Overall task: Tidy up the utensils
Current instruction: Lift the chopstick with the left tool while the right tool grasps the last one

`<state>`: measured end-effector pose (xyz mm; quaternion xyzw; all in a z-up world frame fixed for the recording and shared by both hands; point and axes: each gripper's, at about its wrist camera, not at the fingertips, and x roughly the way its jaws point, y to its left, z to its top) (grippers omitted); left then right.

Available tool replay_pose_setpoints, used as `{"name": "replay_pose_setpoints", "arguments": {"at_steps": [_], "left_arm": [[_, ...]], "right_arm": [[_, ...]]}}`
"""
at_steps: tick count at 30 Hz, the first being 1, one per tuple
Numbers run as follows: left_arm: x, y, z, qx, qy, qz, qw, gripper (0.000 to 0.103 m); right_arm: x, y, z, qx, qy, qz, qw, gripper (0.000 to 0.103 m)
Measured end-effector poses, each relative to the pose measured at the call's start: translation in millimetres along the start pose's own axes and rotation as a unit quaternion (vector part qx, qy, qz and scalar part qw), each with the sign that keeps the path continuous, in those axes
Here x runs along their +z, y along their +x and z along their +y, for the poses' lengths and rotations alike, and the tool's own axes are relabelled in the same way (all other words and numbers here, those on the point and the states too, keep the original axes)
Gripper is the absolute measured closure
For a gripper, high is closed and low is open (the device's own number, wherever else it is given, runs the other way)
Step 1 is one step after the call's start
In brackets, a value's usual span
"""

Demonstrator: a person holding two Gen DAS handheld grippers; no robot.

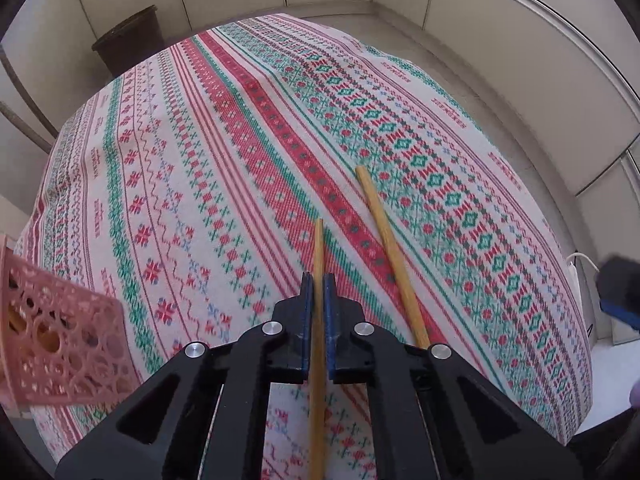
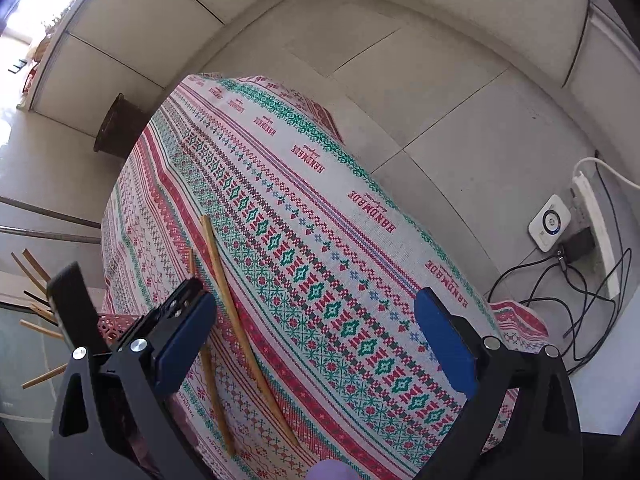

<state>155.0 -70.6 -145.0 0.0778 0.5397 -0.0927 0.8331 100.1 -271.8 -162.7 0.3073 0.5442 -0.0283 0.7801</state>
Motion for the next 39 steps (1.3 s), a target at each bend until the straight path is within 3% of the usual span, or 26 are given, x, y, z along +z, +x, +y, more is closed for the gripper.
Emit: {"name": "replay_pose_setpoints", "arguments": {"at_steps": [5,8,11,17,20,23,25,32,39], "left_arm": [[-53.2,-26.5,9.4,0.014,0.002,0.007,0.9999,0.098],[-78.2,-56.3,12.2,0.024,-0.004,-0.001,0.9997,0.098],[-98.6,-94.0,15.9,0.041,-0.013,-0.027,0.9987,0.098],[-130.2,-164.6,31.9,0.022,-0.043,-0.096,0.9942,0.098],[-132.7,-177.9,42.8,0.017,-0.061,-0.121,0.9906,0.098],[-130.4,-184.2,51.8,0.021,-0.079,-0.14,0.9868,0.098],[-130.5,-190.2,54.6,0.023,-0.085,-0.152,0.9844,0.098],[-126.6,-214.2,61.1,0.007,-0.091,-0.193,0.977,0.098],[-129.9,-249.0,68.1,-0.021,-0.1,-0.244,0.9645,0.098]], "right_arm": [[10.7,24.3,34.8,-0.048,-0.06,-0.002,0.997,0.007],[15.3,43.1,65.1,-0.055,-0.096,0.007,0.994,0.007],[18.7,65.2,96.3,-0.078,-0.148,0.012,0.986,0.007],[19.1,106.3,121.3,-0.125,-0.205,0.011,0.971,0.01],[5.6,110.7,140.3,-0.12,-0.258,0.0,0.959,0.021],[-5.0,110.2,151.0,-0.118,-0.289,-0.014,0.95,0.049],[-5.5,107.5,152.3,-0.107,-0.289,-0.015,0.951,0.093],[-8.0,82.6,131.7,-0.058,-0.257,-0.011,0.965,0.096],[-19.5,-3.8,118.7,0.015,-0.246,-0.067,0.967,0.096]]}}
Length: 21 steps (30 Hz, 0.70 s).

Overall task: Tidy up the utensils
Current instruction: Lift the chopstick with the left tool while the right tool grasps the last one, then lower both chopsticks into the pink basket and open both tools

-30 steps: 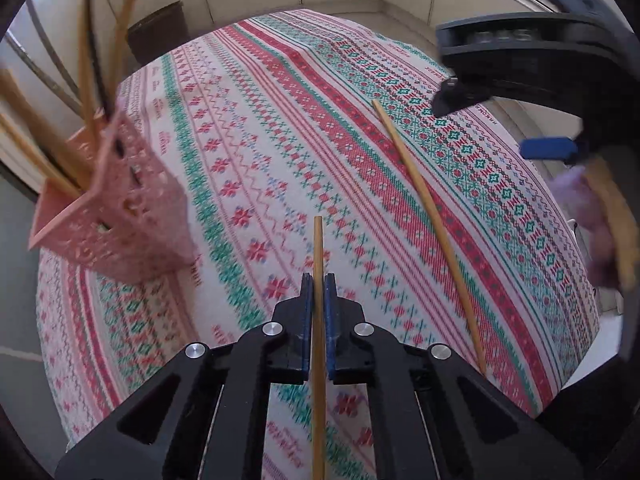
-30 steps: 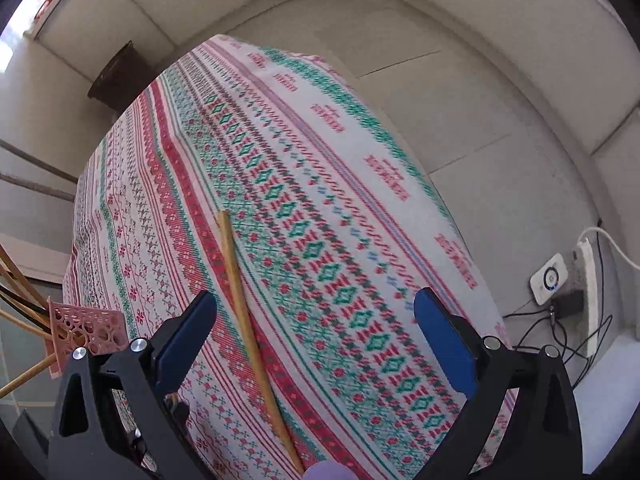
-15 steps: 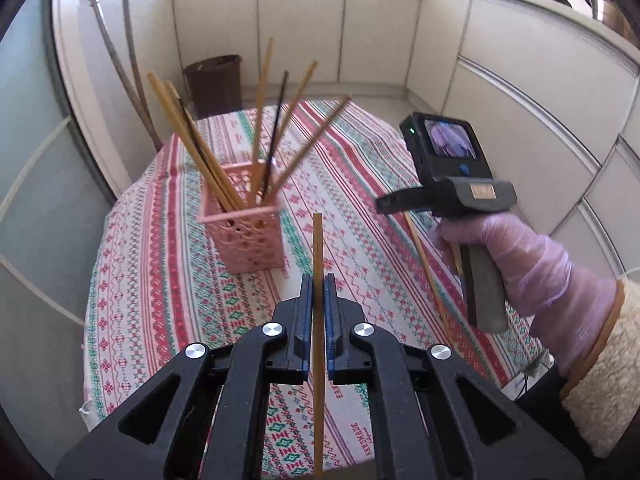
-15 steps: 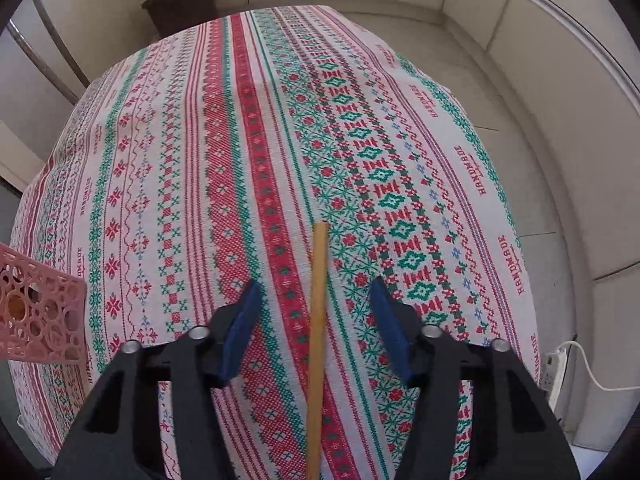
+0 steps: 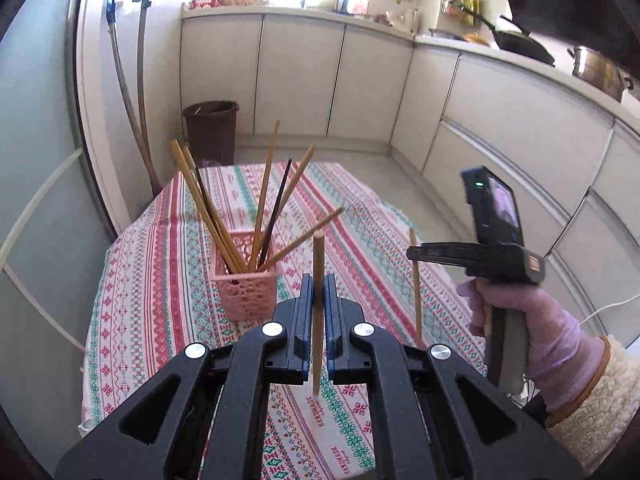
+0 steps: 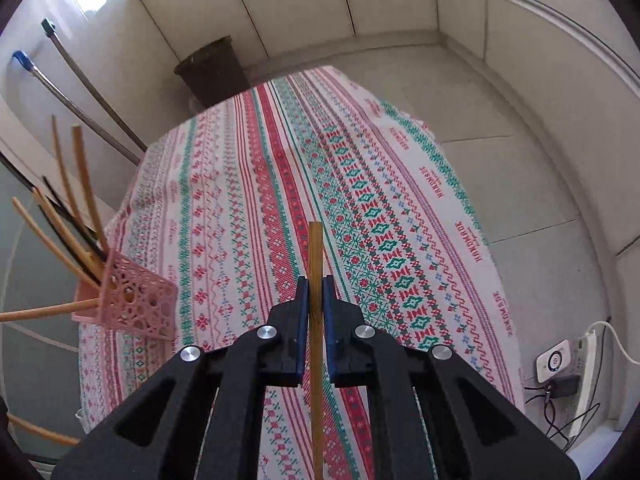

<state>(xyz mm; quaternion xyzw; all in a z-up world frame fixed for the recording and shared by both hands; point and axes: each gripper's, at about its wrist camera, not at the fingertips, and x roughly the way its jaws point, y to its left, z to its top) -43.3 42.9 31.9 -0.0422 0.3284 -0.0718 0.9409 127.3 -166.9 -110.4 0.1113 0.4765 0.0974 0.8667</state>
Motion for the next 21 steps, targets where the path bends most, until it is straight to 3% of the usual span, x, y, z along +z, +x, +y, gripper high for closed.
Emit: {"name": "replay_pose_setpoints", "arguments": {"at_steps": [4,9,16,21], "left_arm": [[12.6,-14.8,0.3,-0.011,-0.01,-0.021,0.9997,0.098],[55.0,-38.8,-1.3,-0.032,-0.023,-0.063,0.9973,0.098],[115.1,-83.8,1.5,-0.004,-0.019,-0.152,0.9882,0.098],[130.6,-76.4,17.3,0.036,-0.03,-0.169,0.9846,0.098]], "right_arm": [[2.0,-48.2,-2.3,0.024,0.006,-0.051,0.998,0.096],[11.5,-100.2,5.7,0.049,-0.001,-0.105,0.993,0.096],[37.4,-146.9,20.5,0.074,-0.007,-0.175,0.982,0.096],[52.9,-154.8,23.7,0.092,-0.001,-0.187,0.978,0.096]]}}
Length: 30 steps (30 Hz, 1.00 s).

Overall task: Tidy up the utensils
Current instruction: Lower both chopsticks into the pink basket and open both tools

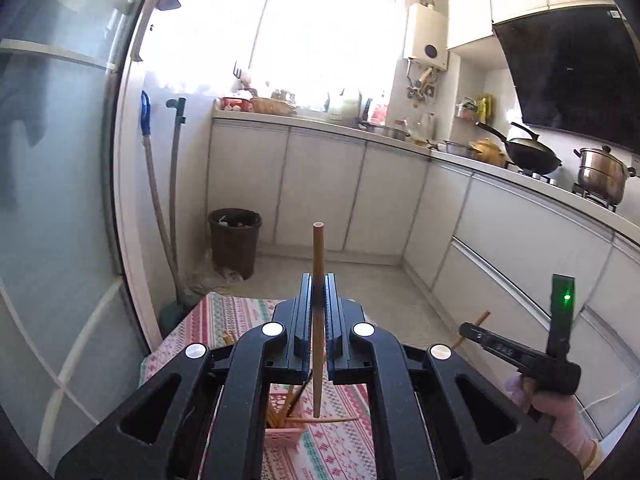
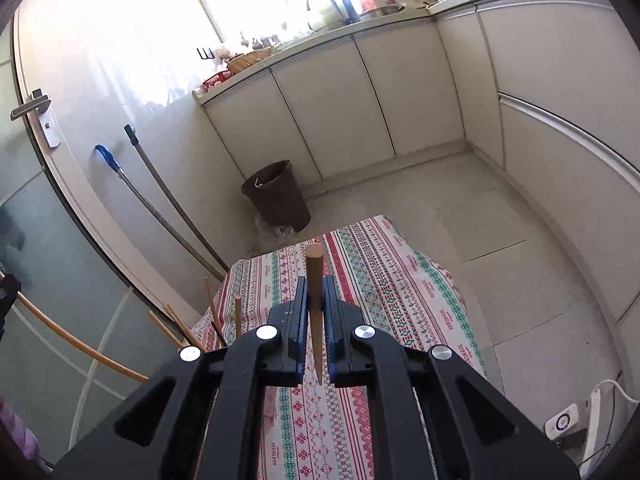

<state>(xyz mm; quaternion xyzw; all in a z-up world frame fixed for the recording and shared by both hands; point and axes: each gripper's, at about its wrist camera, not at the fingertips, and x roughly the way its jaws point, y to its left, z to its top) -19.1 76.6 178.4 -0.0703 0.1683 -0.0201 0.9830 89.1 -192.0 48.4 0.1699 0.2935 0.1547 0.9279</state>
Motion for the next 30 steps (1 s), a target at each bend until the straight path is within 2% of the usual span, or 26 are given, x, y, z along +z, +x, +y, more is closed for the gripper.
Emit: {"name": "replay_pose_setpoints", "arguments": {"at_steps": [6,12,16,21,27,30], "left_arm": [[-24.1,44.9,28.4,0.041,-0.029,0.029,0.9983,0.098],[-56.6,78.3,55.6,0.045,-0.064,0.062,0.995,0.097],[-62.1,69.1,69.9,0.054,-0.087,0.066,0.9926,0.092],[-63.2,55.9,83.4,0.072,-0.115,0.064,0.9887,0.079],[-62.3,47.0,88.0,0.072,-0.115,0.061,0.9889,0.079],[-59.5,45.3,87.6,0.07,-0.114,0.059,0.9893,0.079]], "right_arm": [[0.3,12.5,2.3,0.001,0.001,0.003,1.0,0.096],[0.7,15.4,0.9,-0.001,0.004,0.002,1.0,0.096],[6.9,3.3,3.3,0.007,0.008,-0.018,1.0,0.096],[22.1,-19.4,21.0,0.037,0.014,-0.051,0.998,0.096],[52.3,-45.5,71.1,0.081,-0.017,-0.099,0.992,0.096],[56.5,-42.7,99.0,0.098,-0.037,-0.101,0.989,0.096]]}}
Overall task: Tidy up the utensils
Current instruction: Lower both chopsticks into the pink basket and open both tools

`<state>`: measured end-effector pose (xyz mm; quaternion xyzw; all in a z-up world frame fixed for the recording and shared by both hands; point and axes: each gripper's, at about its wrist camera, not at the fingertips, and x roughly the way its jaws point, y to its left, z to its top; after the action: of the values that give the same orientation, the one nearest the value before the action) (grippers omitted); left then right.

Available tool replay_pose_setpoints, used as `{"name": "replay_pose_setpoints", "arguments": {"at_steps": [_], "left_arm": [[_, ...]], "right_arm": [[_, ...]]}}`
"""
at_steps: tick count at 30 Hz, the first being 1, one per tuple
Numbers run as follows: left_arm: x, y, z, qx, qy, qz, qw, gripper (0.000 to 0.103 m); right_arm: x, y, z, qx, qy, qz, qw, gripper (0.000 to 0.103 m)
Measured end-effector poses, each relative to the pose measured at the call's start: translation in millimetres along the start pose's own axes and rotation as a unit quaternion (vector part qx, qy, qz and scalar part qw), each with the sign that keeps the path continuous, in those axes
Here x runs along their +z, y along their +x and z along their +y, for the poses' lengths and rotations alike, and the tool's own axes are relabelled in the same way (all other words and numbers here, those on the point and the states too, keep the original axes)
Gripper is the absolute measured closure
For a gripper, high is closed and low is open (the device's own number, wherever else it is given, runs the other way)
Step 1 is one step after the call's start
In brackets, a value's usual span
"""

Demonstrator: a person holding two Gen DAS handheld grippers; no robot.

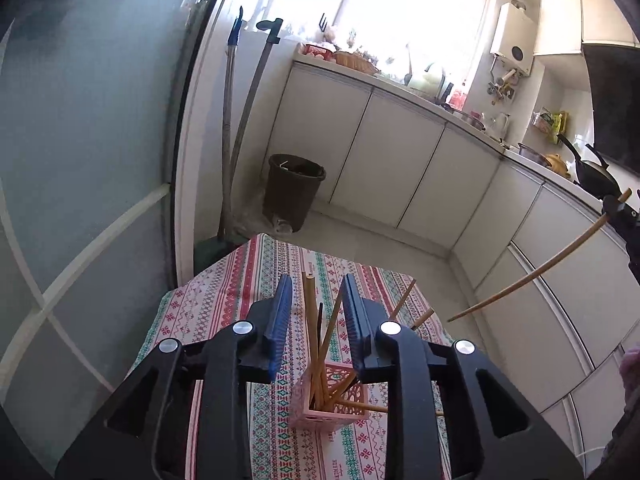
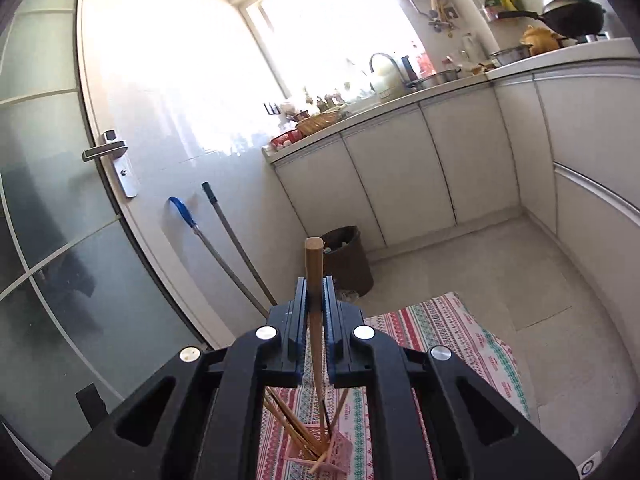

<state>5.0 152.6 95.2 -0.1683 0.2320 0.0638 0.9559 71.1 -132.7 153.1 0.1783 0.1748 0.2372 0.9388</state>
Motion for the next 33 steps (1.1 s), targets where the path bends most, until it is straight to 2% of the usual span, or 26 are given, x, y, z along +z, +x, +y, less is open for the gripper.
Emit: {"name": "replay_pose_setpoints", "arguments": {"at_steps": [6,11,14,17,24,27,30,33], "left_arm": [[0.8,-4.4,2.7,-0.003,0.002,-0.001,1.0,0.078],[-2.9,1.1,6.4,0.003,0.005,0.009,0.9999,0.078],[-4.5,3.4,9.5,0.005,0.002,0.013,0.9999,0.078],[-5.6,2.1,8.6,0.008,0.004,0.01,0.9999,0.075],[-11.4,-8.7,-13.6,0.042,0.043,-0.019,0.998,0.072],[-19.4,-12.9,-27.8,0.052,0.067,-0.028,0.996,0.067],[-30.6,-14.3,-35.7,0.063,0.073,-0.027,0.995,0.06],[-44.6,-15.5,-39.9,0.066,0.074,-0.017,0.9949,0.052]], "right_arm": [[-34.9,39.8,30.2,0.005,-0.024,0.036,0.999,0.096],[-80.4,84.4,29.8,0.002,-0.023,0.075,0.997,0.095],[-99.4,101.4,28.7,0.008,-0.033,0.067,0.997,0.092],[-114.9,113.8,27.2,0.009,-0.039,0.082,0.996,0.087],[-124.9,92.4,34.8,-0.033,-0.072,0.077,0.994,0.084],[-128.8,77.6,33.2,-0.057,-0.083,0.067,0.993,0.069],[-136.5,64.9,27.9,-0.079,-0.089,0.069,0.991,0.068],[-145.3,50.2,20.8,-0.11,-0.098,0.063,0.987,0.053]]}}
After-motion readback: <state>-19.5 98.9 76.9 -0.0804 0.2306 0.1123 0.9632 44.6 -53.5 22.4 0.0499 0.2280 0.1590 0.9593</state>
